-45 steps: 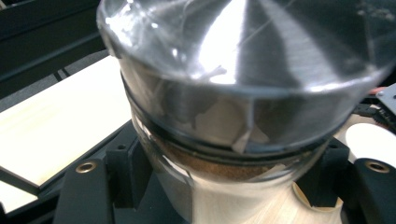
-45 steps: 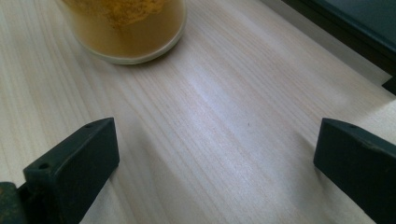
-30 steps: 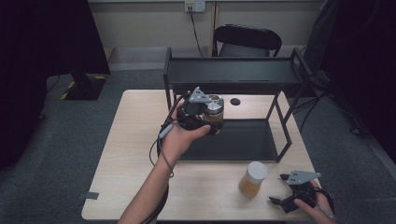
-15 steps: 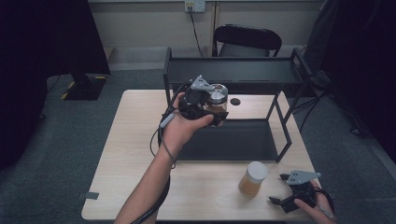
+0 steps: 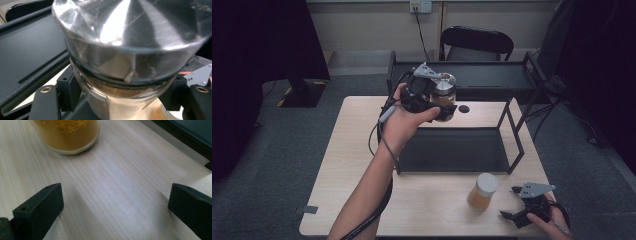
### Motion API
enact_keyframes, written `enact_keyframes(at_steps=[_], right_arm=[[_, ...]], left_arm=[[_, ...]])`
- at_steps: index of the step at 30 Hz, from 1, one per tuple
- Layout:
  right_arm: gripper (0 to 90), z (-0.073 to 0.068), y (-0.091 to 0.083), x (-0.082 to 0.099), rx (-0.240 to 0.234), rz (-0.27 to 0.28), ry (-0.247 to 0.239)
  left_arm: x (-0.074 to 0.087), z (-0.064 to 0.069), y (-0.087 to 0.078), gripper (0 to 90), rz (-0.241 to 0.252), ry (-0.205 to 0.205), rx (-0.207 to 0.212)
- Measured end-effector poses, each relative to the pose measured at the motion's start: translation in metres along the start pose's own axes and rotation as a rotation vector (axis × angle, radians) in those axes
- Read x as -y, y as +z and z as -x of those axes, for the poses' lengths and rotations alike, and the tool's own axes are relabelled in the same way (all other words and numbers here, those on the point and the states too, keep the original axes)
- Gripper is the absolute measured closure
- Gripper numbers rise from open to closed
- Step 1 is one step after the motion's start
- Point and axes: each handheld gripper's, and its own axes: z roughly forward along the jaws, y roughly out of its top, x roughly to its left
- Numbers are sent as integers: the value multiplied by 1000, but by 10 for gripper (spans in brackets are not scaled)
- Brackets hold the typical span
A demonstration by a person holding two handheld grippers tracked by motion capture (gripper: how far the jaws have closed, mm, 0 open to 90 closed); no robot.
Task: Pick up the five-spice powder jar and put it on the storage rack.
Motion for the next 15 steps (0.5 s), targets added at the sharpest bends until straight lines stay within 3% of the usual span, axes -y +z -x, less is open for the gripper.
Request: enact_keyframes(at_steps=[15], right_arm=[[0, 0, 0, 0, 0, 0, 0]], left_arm=[[-26, -2, -10, 309, 10, 4, -16]])
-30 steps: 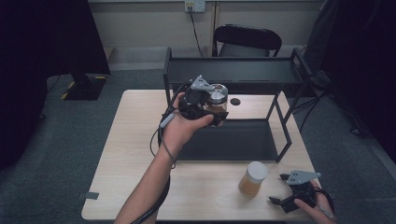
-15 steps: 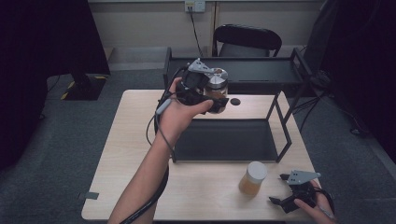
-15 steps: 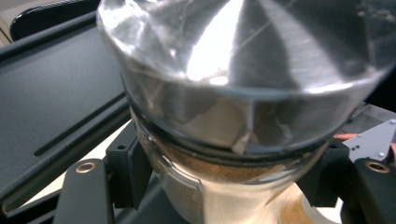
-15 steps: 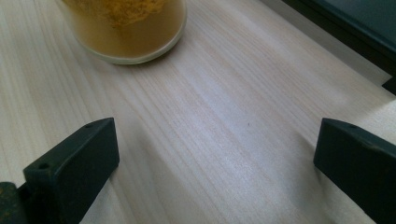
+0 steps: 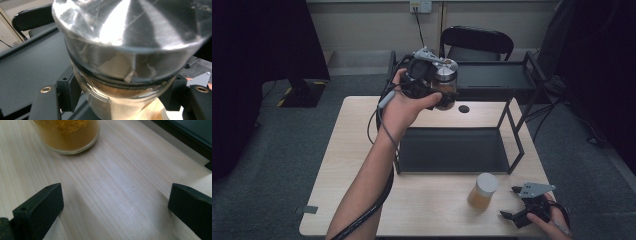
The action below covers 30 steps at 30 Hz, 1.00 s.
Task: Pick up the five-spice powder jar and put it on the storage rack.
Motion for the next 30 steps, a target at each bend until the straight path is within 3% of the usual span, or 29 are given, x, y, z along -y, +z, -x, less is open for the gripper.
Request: enact_keyframes(at_steps=[15, 30], right_arm=[[0, 0, 0, 0, 0, 0, 0], [0, 0, 0, 0, 0, -1, 0]], left_arm=[[-25, -8, 2, 309, -2, -12, -30], [-39, -21, 28, 309, -21, -52, -91]])
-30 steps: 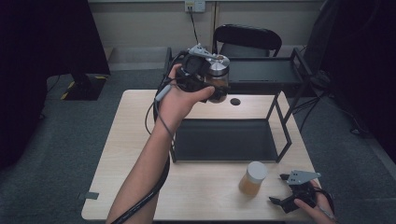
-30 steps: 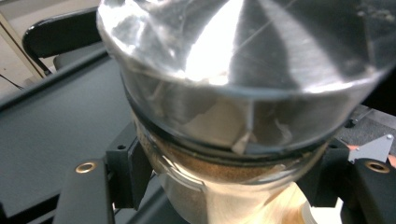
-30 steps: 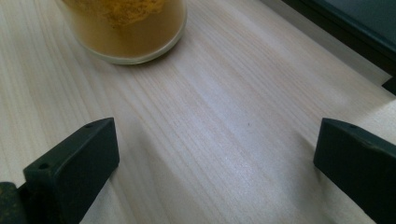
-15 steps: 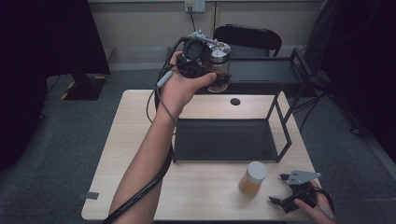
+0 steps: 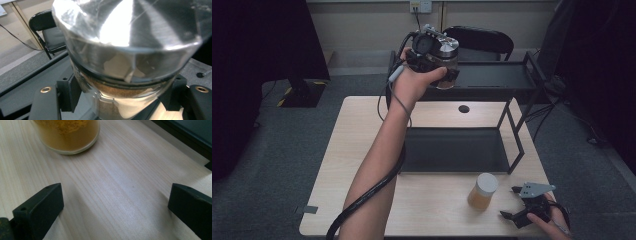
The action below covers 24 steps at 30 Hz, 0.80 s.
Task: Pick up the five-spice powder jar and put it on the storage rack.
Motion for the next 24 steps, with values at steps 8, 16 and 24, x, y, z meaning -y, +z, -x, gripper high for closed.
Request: enact_keyframes(at_steps=[8, 16, 24], right_arm=[[0, 0, 0, 0, 0, 0, 0], [0, 0, 0, 0, 0, 0, 0], [0, 0, 0, 0, 0, 0, 0]], left_arm=[[0, -4, 16, 309, -16, -21, -41], [4, -8, 21, 309, -14, -45, -66], [5, -9, 23, 309, -16, -52, -77]])
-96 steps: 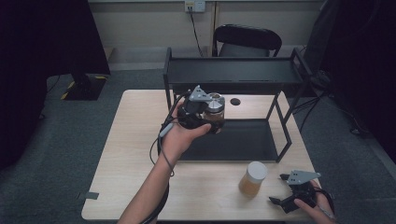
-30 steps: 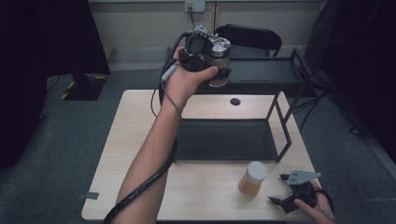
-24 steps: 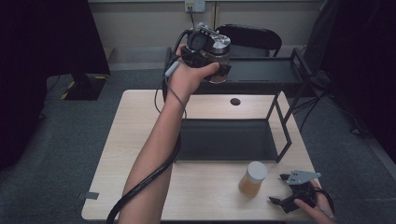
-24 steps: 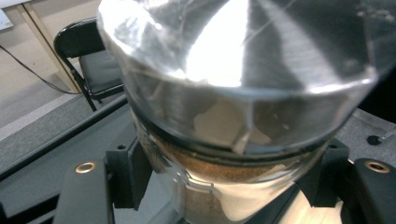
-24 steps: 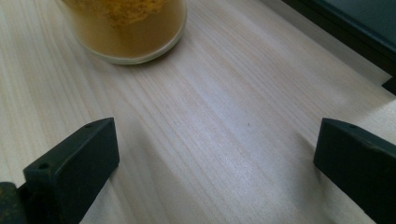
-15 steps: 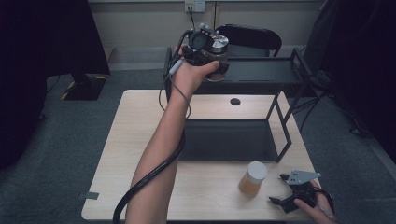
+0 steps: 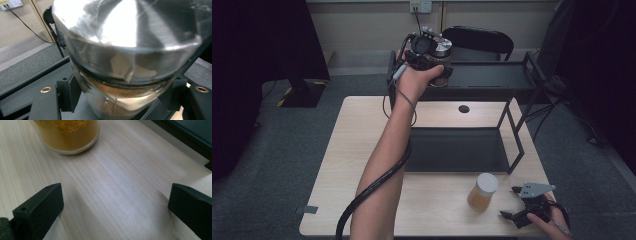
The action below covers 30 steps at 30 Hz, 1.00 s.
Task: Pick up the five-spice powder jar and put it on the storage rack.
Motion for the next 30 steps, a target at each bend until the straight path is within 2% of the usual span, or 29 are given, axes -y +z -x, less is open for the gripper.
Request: enact_keyframes(at_steps=[12, 27, 28, 30], right_arm=[[0, 0, 0, 0, 0, 0, 0], [0, 0, 0, 0, 0, 0, 0], [0, 0, 0, 0, 0, 0, 0], [0, 0, 0, 0, 0, 0, 0]], left_arm=[[2, -2, 3, 309, -11, -4, -14], [6, -1, 4, 306, 7, -8, -17], [7, 0, 4, 295, 10, -12, -26], [9, 2, 3, 214, 25, -33, -49]])
